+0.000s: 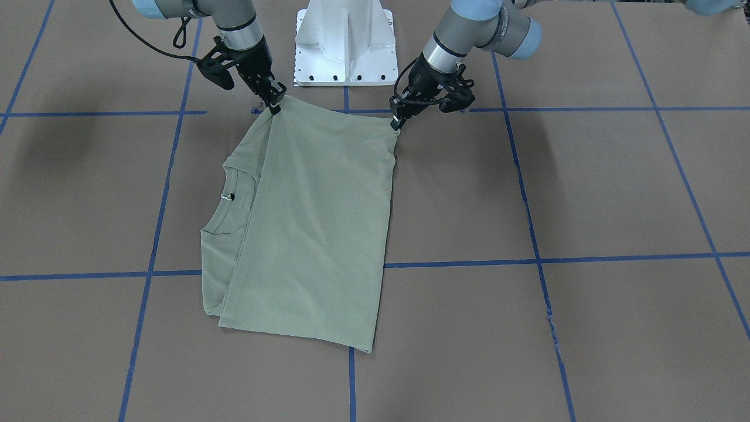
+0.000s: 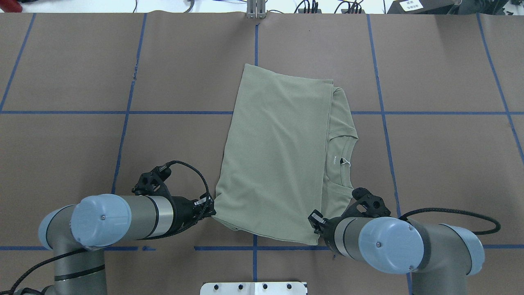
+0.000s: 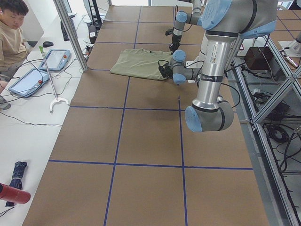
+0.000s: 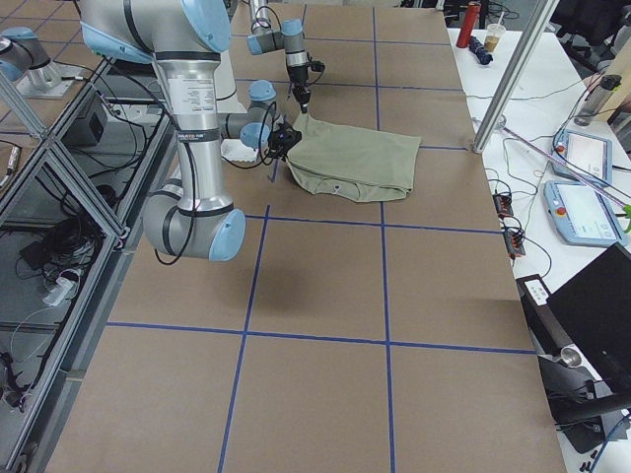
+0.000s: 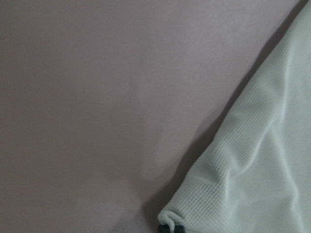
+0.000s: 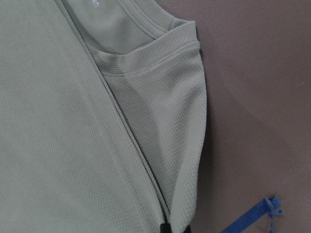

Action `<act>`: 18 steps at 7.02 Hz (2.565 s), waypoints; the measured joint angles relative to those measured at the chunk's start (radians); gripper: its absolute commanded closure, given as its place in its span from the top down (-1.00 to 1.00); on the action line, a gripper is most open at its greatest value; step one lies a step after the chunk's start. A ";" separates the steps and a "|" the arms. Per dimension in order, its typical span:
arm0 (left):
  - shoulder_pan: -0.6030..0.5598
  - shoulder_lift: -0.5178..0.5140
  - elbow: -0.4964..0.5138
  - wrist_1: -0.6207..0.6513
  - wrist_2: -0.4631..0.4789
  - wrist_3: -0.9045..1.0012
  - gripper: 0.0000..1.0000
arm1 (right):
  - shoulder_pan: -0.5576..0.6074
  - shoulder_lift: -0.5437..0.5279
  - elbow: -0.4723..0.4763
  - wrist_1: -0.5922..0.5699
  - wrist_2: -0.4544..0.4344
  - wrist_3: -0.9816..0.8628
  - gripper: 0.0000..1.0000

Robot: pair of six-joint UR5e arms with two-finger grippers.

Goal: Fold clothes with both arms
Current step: 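Lift the near edge with both grippers and fold it away from the robot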

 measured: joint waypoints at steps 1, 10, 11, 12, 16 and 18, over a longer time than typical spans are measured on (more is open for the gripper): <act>0.035 0.012 -0.053 0.034 0.016 -0.038 -1.00 | -0.006 -0.007 0.021 0.000 0.001 0.000 -1.00; 0.176 -0.037 -0.300 0.236 0.167 -0.185 -1.00 | 0.106 -0.120 0.250 0.001 0.071 -0.009 -1.00; 0.105 -0.083 -0.295 0.267 0.163 -0.116 -1.00 | 0.192 -0.090 0.232 0.000 0.137 -0.020 -1.00; 0.018 -0.126 -0.270 0.293 0.150 -0.028 -1.00 | 0.283 -0.024 0.172 -0.004 0.202 -0.049 -1.00; -0.231 -0.231 0.007 0.219 0.083 0.186 -1.00 | 0.508 0.249 -0.219 -0.027 0.327 -0.197 -1.00; -0.267 -0.268 0.184 0.089 0.082 0.205 -1.00 | 0.526 0.319 -0.350 -0.026 0.331 -0.236 -1.00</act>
